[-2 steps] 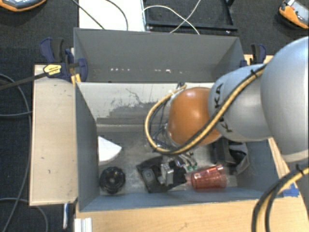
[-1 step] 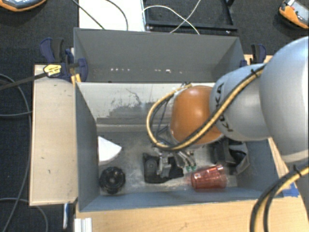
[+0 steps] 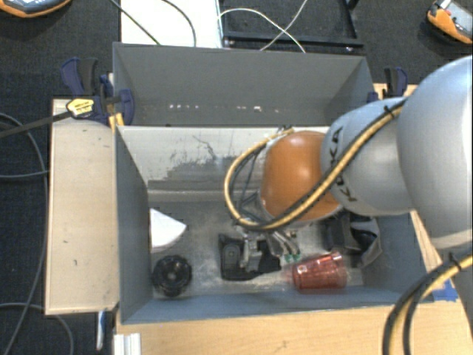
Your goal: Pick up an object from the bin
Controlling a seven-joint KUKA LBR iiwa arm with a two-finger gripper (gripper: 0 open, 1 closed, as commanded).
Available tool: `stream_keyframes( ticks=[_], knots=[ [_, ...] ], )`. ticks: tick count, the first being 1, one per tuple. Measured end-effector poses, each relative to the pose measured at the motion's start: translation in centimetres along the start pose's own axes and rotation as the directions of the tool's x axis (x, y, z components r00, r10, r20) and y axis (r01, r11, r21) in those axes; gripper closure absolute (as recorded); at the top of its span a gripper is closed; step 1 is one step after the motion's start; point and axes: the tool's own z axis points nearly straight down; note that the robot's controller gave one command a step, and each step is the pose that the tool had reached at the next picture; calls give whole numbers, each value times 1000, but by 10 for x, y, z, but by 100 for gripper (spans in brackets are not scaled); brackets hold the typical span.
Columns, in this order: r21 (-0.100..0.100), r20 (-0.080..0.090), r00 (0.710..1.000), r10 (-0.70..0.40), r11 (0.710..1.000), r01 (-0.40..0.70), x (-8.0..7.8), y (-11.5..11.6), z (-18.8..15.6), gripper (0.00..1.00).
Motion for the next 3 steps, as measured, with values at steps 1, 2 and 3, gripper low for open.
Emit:
stream_keyframes(
  ticks=[1,2,3],
  knots=[
    [0,-2,1000,1,1000,-1,1,0,-3,100],
    [1,-8,1000,1,1000,-1,3,0,-29,100],
    [1,2,1000,1,1000,-1,0,0,-46,100]
  ],
)
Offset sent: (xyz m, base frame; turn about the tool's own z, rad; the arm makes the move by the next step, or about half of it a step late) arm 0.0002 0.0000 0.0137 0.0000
